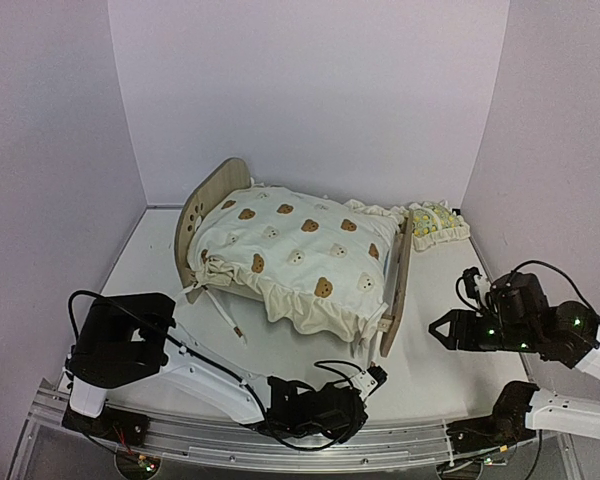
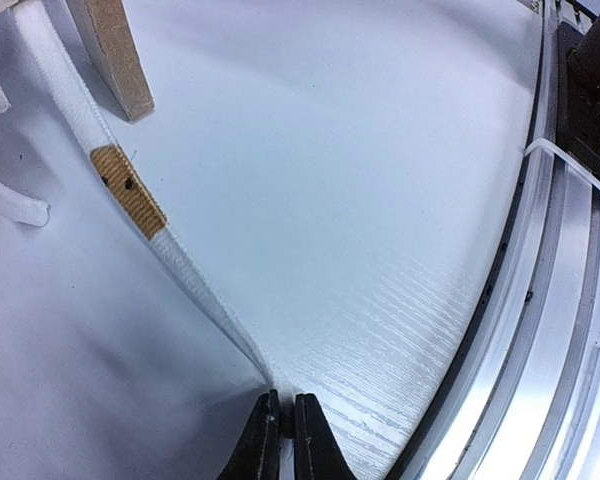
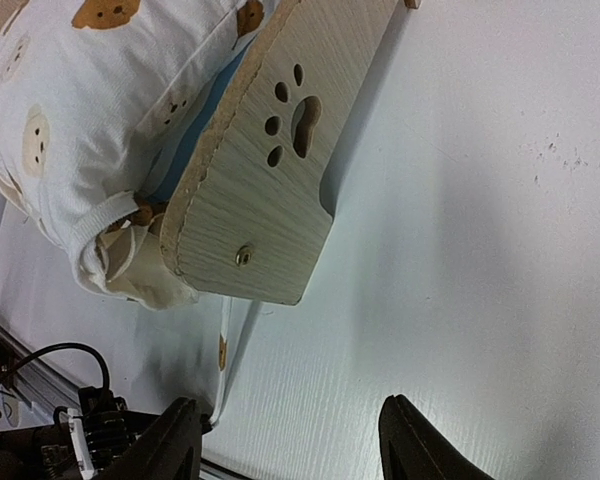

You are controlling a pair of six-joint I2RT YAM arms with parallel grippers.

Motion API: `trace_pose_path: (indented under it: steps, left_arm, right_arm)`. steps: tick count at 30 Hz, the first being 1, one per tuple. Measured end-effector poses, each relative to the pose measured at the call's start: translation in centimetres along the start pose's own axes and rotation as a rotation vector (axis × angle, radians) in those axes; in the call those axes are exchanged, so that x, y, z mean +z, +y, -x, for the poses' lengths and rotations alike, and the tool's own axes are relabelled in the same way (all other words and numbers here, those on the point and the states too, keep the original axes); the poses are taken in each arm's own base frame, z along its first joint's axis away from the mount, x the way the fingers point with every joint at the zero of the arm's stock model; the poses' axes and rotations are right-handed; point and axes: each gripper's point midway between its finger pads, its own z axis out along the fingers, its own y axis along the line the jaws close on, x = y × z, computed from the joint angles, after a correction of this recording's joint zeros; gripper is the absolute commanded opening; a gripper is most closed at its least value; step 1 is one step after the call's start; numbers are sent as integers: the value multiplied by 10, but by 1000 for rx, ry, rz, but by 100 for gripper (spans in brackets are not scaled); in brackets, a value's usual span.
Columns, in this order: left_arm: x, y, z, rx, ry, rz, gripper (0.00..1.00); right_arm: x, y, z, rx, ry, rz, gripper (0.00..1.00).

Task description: Set up the pet bed

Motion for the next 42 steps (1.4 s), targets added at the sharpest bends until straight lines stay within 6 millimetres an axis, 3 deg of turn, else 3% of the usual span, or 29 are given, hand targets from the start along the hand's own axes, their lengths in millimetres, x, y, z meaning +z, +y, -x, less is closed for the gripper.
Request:
trace_pose_path:
  steps: [6, 12, 18, 22, 26, 30, 38, 42]
  left_arm:
    - [0, -6, -1, -19, 3, -32, 27]
    - [-4, -14, -1, -35, 11, -85, 48]
    - [-19, -15, -5, -34, 46, -121, 53]
    - [-44, -9, -4, -20, 62, -122, 58]
    - [-70, 4, 23, -4, -11, -81, 55]
    - [-74, 22, 48, 20, -103, -43, 50]
    - [-45, 93, 70, 36, -201, 71, 44]
    - [-28, 107, 69, 61, -217, 88, 43]
  right_arm:
    - [2, 3, -4, 10, 23, 12, 61]
    - [11, 10, -22, 53, 98, 66, 61]
    - [22, 9, -39, 91, 153, 90, 61]
    - [23, 13, -41, 107, 161, 112, 61]
    - [25, 15, -40, 115, 155, 126, 61]
    - [29, 15, -44, 120, 162, 133, 61]
    - [30, 15, -49, 128, 175, 153, 61]
    - [29, 15, -50, 128, 175, 157, 61]
